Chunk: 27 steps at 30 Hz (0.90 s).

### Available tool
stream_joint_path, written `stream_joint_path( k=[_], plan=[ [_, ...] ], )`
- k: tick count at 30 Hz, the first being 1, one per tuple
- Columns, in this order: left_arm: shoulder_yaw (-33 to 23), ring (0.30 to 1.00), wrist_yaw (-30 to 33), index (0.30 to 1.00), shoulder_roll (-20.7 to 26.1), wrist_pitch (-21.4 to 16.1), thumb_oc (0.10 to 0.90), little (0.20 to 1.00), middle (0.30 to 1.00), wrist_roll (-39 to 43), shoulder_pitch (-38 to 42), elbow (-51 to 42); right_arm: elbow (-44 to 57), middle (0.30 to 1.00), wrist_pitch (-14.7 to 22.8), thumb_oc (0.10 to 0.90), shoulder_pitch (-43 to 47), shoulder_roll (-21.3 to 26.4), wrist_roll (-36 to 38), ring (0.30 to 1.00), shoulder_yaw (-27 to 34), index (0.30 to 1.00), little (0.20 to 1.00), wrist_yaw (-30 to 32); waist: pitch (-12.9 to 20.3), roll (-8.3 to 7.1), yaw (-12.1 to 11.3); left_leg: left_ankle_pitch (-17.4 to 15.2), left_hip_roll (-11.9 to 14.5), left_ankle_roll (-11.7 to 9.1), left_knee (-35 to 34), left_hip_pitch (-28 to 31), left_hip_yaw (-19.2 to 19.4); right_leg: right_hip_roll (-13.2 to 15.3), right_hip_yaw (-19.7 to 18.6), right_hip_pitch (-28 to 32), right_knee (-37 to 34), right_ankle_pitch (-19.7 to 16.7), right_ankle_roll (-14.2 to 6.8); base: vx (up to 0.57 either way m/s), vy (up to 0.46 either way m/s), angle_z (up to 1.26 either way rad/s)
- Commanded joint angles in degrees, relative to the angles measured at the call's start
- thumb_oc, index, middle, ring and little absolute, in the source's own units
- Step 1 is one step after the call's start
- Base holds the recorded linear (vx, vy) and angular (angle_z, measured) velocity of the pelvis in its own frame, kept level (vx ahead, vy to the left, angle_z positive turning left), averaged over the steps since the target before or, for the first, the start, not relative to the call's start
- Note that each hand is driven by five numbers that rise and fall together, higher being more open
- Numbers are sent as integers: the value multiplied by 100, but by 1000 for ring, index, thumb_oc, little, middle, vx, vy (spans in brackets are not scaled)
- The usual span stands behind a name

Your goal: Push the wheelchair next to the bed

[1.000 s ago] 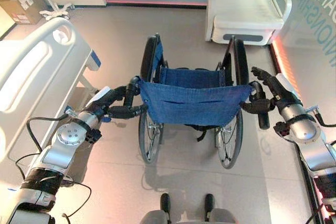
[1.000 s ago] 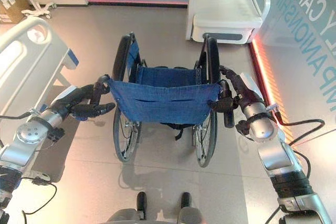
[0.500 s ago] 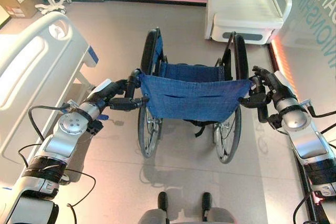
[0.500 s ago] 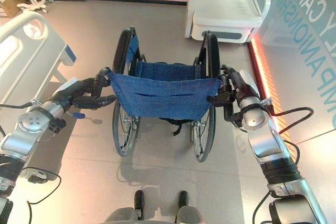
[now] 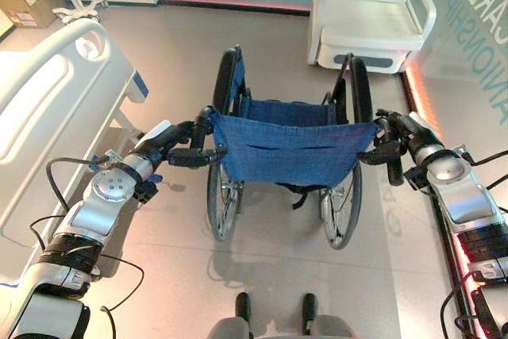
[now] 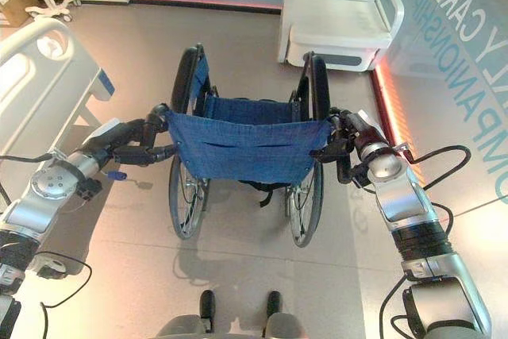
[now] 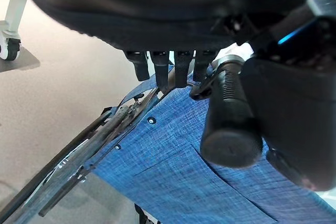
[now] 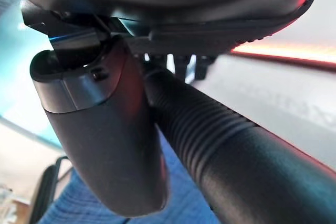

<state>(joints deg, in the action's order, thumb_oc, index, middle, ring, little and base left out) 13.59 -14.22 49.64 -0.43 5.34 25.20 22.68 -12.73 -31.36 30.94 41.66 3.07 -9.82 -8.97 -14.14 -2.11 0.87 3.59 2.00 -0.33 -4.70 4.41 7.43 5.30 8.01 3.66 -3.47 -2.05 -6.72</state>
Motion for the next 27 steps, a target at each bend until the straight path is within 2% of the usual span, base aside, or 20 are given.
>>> stream_joint_path(
  k=[1, 3, 5, 8, 9, 11, 12, 13, 14, 16, 18, 20, 22, 23, 25, 26, 27],
  plan=[
    [-77, 900, 245, 900, 559, 192, 800, 900, 900, -438, -15, 846, -1598, 900, -1193, 800, -1024, 199, 572, 900, -646, 900, 900, -544, -39, 129, 6, -608, -327, 269, 654, -325, 164, -143, 22, -466, 766, 243, 105, 0, 0, 0],
    [-44, 900, 291, 900, 582, 176, 800, 900, 900, -429, 40, 843, -1683, 900, -1263, 800, -965, 158, 818, 900, -675, 900, 900, -604, -36, 127, -1, -607, -332, 266, 656, -320, 149, -141, 19, -462, 768, 245, 108, 0, 0, 0],
    [51, 900, 492, 900, 594, 51, 800, 900, 900, -410, 156, 899, -1918, 900, -1309, 800, -871, 63, 1319, 900, -699, 900, 900, -412, -35, 130, -22, -613, -334, 268, 671, -325, 144, -135, 26, -463, 784, 248, 108, -1, -5, -2],
    [78, 900, 791, 900, 578, -101, 800, 900, 900, -311, 276, 876, -2194, 900, -1078, 800, -812, -72, 2217, 900, -664, 900, 900, -505, -15, 125, -44, -619, -342, 270, 653, -306, 117, -140, 28, -445, 774, 250, 108, 0, 0, 0],
    [44, 900, 1084, 900, 540, -295, 800, 900, 900, -217, 269, 855, -2240, 900, -841, 800, -880, -247, 3102, 900, -539, 900, 900, -56, 6, 124, -54, -619, -352, 264, 653, -300, 83, -140, 32, -435, 772, 254, 114, 0, 0, 0],
    [6, 900, 1287, 900, 463, -414, 800, 900, 900, -212, 204, 837, -2248, 900, -600, 800, -952, -362, 3686, 900, -458, 900, 900, 471, 34, 134, -56, -622, -354, 261, 644, -286, 64, -144, 22, -424, 767, 260, 117, 21, 13, -1],
    [-76, 900, 1533, 900, 342, -559, 800, 900, 900, -220, 62, 760, -2369, 900, -135, 800, -1077, -511, 3720, 900, -291, 900, 900, 982, 75, 157, -53, -630, -358, 264, 629, -270, 39, -156, 4, -409, 758, 275, 123, 43, 31, -3],
    [-84, 900, 1570, 900, 321, -574, 800, 900, 900, -225, 40, 749, -2370, 900, -59, 800, -1093, -523, 3712, 900, -278, 900, 900, 1070, 78, 162, -52, -629, -357, 263, 624, -264, 38, -157, 2, -405, 755, 275, 123, 50, 54, -7],
    [-136, 900, 1781, 900, 220, -571, 800, 900, 900, -260, -59, 608, -2303, 900, 187, 800, -1181, -583, 3349, 900, -183, 900, 900, 1400, 89, 185, -31, -629, -363, 270, 610, -245, 22, -166, -24, -395, 747, 274, 128, 25, 37, -7],
    [-173, 900, 1904, 900, 166, -564, 800, 900, 900, -279, -131, 510, -2159, 900, 339, 800, -1224, -579, 3119, 900, -146, 900, 900, 1739, 74, 200, -4, -635, -369, 274, 609, -236, 26, -171, -52, -398, 750, 280, 137, 7, 43, -9],
    [-199, 900, 2064, 900, 84, -503, 800, 900, 900, -337, -181, 381, -1873, 900, 326, 800, -1246, -558, 2692, 900, -145, 900, 900, 2174, 26, 216, 35, -647, -370, 278, 631, -256, 39, -179, -87, -432, 778, 289, 145, -30, 39, -5],
    [-207, 900, 2125, 900, 58, -403, 800, 900, 900, -366, -167, 280, -1596, 900, 174, 800, -1219, -488, 2306, 900, -140, 900, 900, 2424, -33, 226, 76, -655, -365, 286, 637, -258, 60, -187, -121, -462, 807, 290, 144, -57, 38, -2],
    [-211, 900, 2199, 900, 69, -332, 800, 900, 900, -403, -139, 216, -1109, 900, -295, 800, -1160, -344, 1631, 900, -84, 900, 900, 2559, -122, 226, 143, -669, -362, 295, 651, -274, 98, -207, -183, -501, 840, 301, 146, -59, 39, -3],
    [-213, 900, 2206, 900, 67, -335, 800, 900, 900, -408, -138, 221, -1066, 900, -367, 800, -1163, -328, 1530, 900, -71, 900, 900, 2544, -128, 226, 149, -672, -361, 296, 653, -275, 104, -208, -189, -505, 843, 302, 146, -34, 29, -3],
    [-226, 900, 2189, 900, 94, -265, 800, 900, 900, -419, -102, 199, -836, 900, -682, 800, -1174, -184, 1012, 900, -10, 900, 900, 2230, -164, 217, 193, -679, -354, 296, 654, -277, 139, -214, -214, -521, 854, 297, 138, -13, 19, -1],
    [-261, 900, 2157, 900, 114, -235, 800, 900, 900, -448, -98, 190, -639, 900, -900, 800, -1202, -101, 564, 900, 22, 900, 900, 1859, -181, 204, 225, -691, -357, 300, 656, -265, 163, -221, -241, -532, 872, 300, 128, 0, 0, 0],
    [-261, 900, 2156, 900, 113, -235, 800, 900, 900, -449, -98, 189, -633, 900, -906, 800, -1207, -101, 534, 900, 34, 900, 900, 1830, -182, 205, 223, -692, -357, 301, 657, -265, 164, -221, -242, -533, 873, 301, 128, 0, 0, 0]
  ],
)
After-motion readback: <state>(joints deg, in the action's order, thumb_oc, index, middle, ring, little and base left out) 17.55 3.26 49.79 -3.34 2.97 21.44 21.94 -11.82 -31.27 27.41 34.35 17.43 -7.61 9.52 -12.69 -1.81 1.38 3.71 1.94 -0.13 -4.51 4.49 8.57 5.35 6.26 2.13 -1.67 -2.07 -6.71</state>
